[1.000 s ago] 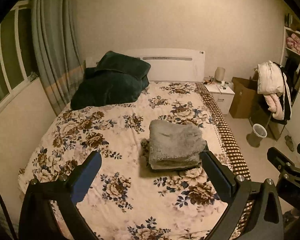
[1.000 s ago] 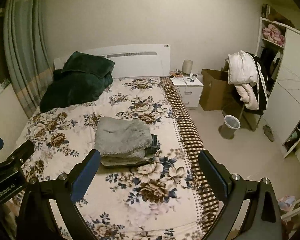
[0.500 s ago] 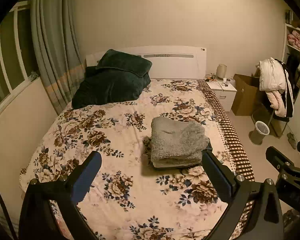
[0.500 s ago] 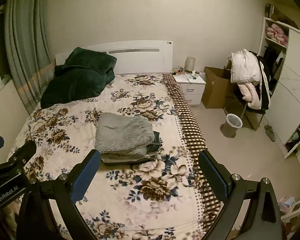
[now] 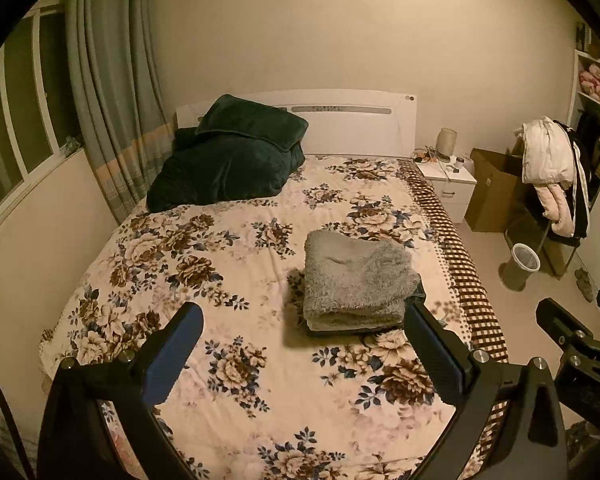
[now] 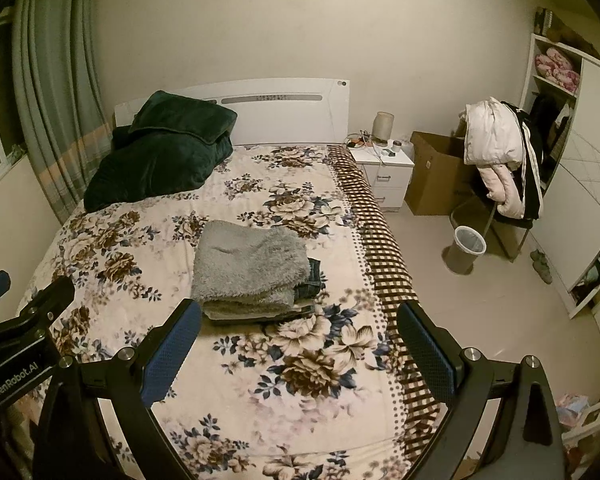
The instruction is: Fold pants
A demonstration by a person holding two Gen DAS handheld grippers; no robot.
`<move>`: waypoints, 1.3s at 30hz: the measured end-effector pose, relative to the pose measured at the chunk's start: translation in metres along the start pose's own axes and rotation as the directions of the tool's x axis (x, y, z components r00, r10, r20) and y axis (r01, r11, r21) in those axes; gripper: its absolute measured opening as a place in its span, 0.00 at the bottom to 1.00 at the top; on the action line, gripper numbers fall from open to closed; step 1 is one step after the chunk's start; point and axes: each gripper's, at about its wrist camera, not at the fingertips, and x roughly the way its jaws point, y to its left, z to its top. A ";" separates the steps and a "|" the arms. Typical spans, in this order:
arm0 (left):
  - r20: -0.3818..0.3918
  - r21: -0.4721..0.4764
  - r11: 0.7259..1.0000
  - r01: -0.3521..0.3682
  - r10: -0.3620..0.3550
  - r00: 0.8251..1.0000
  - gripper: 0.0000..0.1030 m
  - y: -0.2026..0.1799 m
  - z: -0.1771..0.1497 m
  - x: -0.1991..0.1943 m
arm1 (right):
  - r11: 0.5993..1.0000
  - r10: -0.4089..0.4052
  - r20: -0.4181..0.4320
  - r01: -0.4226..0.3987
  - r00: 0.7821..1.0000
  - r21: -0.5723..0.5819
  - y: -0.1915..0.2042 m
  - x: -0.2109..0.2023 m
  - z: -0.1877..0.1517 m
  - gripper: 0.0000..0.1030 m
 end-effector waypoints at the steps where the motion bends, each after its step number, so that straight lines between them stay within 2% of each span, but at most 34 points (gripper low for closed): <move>1: 0.001 0.000 1.000 -0.001 0.001 1.000 1.00 0.000 0.000 0.000 | 1.000 0.003 0.001 -0.003 1.000 0.000 0.000 0.000 0.001 0.97; 23: 0.002 0.002 1.000 -0.003 0.003 1.000 1.00 -0.003 -0.001 -0.004 | 1.000 0.006 0.010 -0.006 1.000 -0.002 -0.002 -0.005 -0.002 0.97; 39: 0.030 0.004 1.000 -0.018 0.018 0.999 1.00 -0.012 0.007 -0.014 | 1.000 0.014 0.007 -0.014 1.000 0.011 -0.005 -0.010 0.003 0.99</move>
